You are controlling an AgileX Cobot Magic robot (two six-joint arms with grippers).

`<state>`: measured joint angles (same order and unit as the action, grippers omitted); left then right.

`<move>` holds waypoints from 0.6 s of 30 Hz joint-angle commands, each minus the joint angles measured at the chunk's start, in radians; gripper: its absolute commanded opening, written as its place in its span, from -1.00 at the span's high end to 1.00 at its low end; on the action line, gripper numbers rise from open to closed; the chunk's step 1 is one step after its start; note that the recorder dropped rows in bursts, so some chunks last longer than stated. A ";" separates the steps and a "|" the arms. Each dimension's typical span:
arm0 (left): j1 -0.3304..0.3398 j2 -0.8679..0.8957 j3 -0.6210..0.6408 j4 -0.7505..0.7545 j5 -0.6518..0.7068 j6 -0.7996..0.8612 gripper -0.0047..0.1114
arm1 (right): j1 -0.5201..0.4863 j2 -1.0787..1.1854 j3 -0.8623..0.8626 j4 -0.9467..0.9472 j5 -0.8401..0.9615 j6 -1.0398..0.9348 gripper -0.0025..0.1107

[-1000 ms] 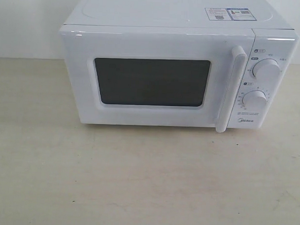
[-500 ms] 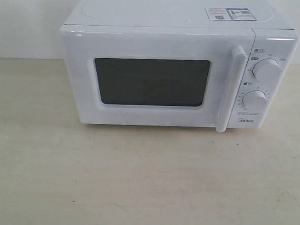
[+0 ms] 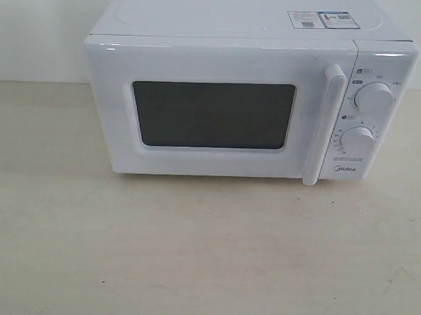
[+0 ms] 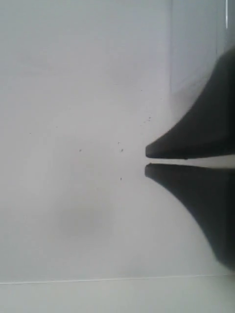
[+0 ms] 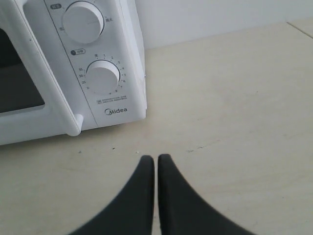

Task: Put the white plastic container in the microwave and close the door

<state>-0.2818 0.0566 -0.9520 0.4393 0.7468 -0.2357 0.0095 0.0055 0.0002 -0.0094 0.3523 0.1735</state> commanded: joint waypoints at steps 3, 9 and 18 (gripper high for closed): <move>-0.007 0.025 0.242 0.010 -0.060 -0.161 0.84 | 0.001 -0.006 0.000 0.000 -0.004 0.001 0.96; -0.007 0.025 0.536 -0.066 -0.352 -0.267 0.84 | 0.001 -0.006 0.000 0.000 -0.004 0.001 0.96; -0.007 0.025 0.856 -0.183 -0.715 -0.378 0.84 | 0.001 -0.006 0.000 0.000 -0.004 0.001 0.96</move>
<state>-0.2818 0.0814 -0.1602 0.2868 0.1261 -0.5762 0.0095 0.0055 0.0002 -0.0094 0.3523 0.1753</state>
